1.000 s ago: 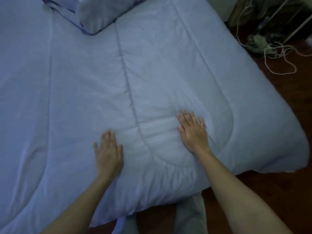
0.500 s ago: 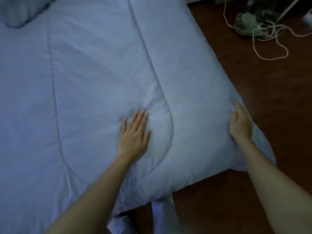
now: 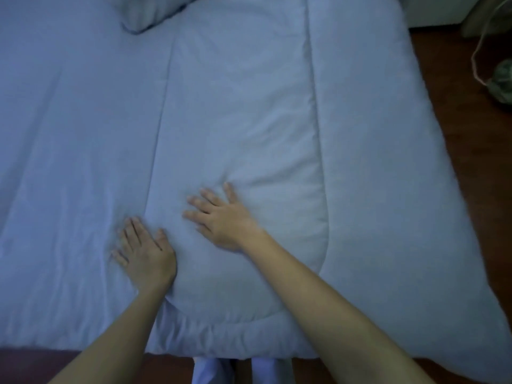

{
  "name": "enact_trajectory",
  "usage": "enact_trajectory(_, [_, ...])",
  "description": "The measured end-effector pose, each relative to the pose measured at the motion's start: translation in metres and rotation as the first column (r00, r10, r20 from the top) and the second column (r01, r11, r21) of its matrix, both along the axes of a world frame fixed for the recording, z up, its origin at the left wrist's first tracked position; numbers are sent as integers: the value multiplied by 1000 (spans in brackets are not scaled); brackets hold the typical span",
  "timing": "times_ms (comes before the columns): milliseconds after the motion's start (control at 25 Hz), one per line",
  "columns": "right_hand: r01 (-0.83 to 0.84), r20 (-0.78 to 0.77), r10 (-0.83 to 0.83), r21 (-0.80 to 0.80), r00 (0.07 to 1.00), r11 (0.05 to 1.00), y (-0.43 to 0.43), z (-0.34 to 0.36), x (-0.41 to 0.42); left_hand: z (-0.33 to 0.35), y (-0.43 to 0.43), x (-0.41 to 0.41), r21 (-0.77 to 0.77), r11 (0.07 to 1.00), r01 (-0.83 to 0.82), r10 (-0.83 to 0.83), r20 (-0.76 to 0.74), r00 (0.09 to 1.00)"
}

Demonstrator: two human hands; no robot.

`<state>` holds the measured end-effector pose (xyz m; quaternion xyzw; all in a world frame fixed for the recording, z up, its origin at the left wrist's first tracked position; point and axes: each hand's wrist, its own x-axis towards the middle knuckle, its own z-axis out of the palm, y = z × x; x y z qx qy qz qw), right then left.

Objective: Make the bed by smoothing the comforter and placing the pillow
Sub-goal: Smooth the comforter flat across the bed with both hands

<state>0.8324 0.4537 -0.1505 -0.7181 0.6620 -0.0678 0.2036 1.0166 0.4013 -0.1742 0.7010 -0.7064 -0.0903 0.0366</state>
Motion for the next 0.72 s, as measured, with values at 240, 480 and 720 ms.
enact_trajectory(240, [451, -145, -462, -100, 875, 887, -40, -15, -138, -13, -2, 1, -56, 998, 7, -6, 15, 1000])
enact_trajectory(480, [897, -120, -912, -172, 392, 408, 118, -16, -240, -12, -2, 1, -49, 998, 47, -45, 41, 998])
enact_trajectory(720, [993, 8, -996, -83, -84, -85, 279, -14, -161, 2, 5, -6, 58, 977, 206, -207, 6, 978])
